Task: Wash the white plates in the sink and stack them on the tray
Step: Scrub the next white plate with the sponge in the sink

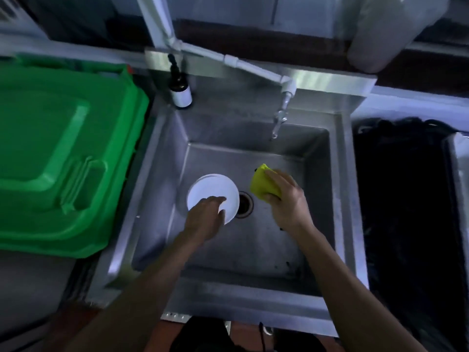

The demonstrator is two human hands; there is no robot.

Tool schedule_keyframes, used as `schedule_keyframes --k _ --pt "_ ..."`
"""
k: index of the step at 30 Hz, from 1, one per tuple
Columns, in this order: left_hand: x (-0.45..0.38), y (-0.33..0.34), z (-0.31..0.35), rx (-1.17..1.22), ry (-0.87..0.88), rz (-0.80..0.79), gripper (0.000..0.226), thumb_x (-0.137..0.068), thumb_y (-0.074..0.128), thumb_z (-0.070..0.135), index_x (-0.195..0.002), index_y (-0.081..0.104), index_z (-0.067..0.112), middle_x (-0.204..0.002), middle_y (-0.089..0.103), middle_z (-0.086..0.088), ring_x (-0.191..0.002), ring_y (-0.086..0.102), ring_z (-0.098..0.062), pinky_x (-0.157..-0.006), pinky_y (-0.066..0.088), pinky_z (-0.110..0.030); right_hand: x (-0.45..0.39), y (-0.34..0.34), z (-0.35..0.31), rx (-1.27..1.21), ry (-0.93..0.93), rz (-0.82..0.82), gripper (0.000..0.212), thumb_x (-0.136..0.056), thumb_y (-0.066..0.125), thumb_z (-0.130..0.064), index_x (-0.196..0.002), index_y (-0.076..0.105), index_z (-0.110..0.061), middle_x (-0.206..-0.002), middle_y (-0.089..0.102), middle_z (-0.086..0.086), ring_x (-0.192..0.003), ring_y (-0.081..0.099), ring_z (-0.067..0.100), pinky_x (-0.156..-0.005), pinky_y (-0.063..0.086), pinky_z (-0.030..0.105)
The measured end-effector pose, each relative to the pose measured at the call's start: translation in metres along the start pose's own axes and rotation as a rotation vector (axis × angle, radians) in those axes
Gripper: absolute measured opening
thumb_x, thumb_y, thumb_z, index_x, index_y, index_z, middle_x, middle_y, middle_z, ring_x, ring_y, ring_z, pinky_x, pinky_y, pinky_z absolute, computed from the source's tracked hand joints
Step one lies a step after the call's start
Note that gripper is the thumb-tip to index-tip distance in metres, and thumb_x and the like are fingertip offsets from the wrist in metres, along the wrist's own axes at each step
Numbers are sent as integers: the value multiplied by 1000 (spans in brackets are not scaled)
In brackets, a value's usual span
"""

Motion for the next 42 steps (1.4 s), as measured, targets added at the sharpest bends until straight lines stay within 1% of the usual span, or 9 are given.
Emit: schedule_keyframes --k 2,5,16,21,25,30,34,38,42 --pt "-1 2 -33 34 -39 3 45 -102 53 28 -146 50 22 -148 53 0 -135 49 -22 -110 40 -39 -10 28 -5 4 20 -43 62 -77 66 11 -135 59 -9 -133 57 9 -113 57 33 -87 47 34" --pt "-7 8 -70 110 -145 28 44 -101 54 28 -145 52 23 -147 55 1 -136 48 -19 -112 37 -34 -22 64 -8 -7 38 -120 60 -80 63 10 -136 57 -11 -138 54 5 -116 56 33 -89 51 45" --pt "-57 62 -158 399 -465 -9 46 -99 55 24 -145 52 17 -143 59 -6 -133 54 -27 -108 46 -46 -72 180 35 6 62 -329 57 -86 70 -1 -139 57 -19 -143 51 4 -124 51 34 -95 51 50" --pt "-73 89 -184 551 -618 16 46 -92 59 20 -138 58 16 -135 65 -7 -122 60 -26 -97 44 -32 -82 210 49 75 10 -386 61 -83 67 2 -139 57 -18 -144 52 8 -126 51 37 -100 46 50" --pt "-83 112 -197 684 -710 23 40 -89 61 19 -128 63 17 -125 70 -3 -117 63 -21 -98 47 -34 -86 227 61 84 31 -413 63 -83 69 1 -140 56 -22 -145 51 5 -128 49 33 -101 46 45" --pt "-86 120 -197 688 -706 120 30 -89 59 18 -117 69 18 -108 74 0 -98 66 -16 -76 43 -27 -86 234 73 36 83 -418 62 -85 69 0 -140 56 -24 -146 49 5 -130 49 33 -102 45 47" --pt "-82 120 -194 692 -713 180 21 -87 59 15 -104 71 15 -92 75 -2 -91 68 -20 -71 45 -27 -85 234 77 19 127 -415 62 -84 67 1 -140 56 -23 -147 49 5 -130 48 33 -102 45 48" --pt "-80 118 -191 740 -790 223 27 -86 59 13 -109 72 14 -107 76 -6 -106 68 -25 -88 52 -33 -81 233 79 20 129 -420 63 -83 66 2 -140 55 -22 -146 49 6 -128 49 34 -101 45 49" --pt "-78 119 -190 840 -875 248 26 -82 62 13 -106 72 13 -114 75 -5 -109 67 -23 -81 44 -24 -74 230 82 4 142 -411 63 -82 65 2 -139 56 -21 -145 50 7 -124 50 37 -95 49 52"
Point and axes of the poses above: each hand's wrist, its own x-axis away from the middle knuckle, its own y-axis out of the palm, z = x × y, the point moved 6 cm from there along -x, towards the middle knuckle
